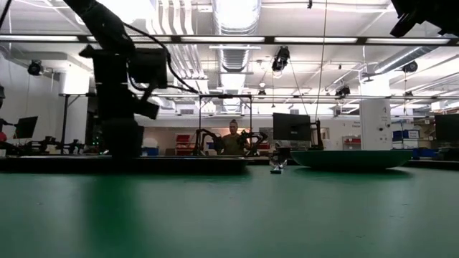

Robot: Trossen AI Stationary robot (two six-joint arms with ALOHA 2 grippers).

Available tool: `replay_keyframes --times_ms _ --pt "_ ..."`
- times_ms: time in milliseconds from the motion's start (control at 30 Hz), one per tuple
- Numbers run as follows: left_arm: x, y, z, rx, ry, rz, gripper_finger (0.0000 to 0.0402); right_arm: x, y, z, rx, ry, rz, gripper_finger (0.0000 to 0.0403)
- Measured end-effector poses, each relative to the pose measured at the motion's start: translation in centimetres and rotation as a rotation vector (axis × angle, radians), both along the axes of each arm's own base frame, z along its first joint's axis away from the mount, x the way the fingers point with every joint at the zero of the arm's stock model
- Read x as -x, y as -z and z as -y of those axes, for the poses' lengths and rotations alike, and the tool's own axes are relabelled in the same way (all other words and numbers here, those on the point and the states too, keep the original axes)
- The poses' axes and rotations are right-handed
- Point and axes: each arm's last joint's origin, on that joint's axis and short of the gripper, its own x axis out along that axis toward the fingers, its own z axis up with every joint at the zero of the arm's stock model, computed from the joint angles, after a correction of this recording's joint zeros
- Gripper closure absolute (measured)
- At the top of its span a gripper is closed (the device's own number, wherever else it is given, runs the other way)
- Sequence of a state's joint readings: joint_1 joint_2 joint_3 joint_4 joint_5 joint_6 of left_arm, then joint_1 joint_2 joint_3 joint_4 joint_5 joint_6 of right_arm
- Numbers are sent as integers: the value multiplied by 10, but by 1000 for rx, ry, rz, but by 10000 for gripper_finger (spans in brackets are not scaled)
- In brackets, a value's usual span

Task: Pick and place plate/cup/fork/spoon on tray
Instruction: Put the pink fork on the black serving tray to the bottom of the black cup

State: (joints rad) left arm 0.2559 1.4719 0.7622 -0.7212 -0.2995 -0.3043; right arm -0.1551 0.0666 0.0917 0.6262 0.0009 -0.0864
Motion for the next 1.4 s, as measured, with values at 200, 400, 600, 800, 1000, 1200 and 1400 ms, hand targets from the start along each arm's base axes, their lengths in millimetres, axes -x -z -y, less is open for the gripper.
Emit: replay_keyframes --times_ms 200,400,600,800,1000,1200,1400 --pt "12 -20 2 -17 -106 92 401 0 0 0 -1 0 0 371" --pt "24 -33 12 77 -593 342 401 0 0 0 -8 -6 0 371" --pt "32 -20 27 114 -772 368 401 -1 1 0 -11 -7 -16 371" --pt "35 -14 30 117 -815 364 402 -1 1 0 -9 -7 -16 371" --pt "38 -10 31 115 -843 356 375 -1 1 0 -6 -5 -14 371" --pt "39 -10 31 120 -940 376 304 -1 1 0 -3 -5 -9 371" --pt "39 -1 29 44 -1019 362 249 0 1 0 -2 -6 -6 371"
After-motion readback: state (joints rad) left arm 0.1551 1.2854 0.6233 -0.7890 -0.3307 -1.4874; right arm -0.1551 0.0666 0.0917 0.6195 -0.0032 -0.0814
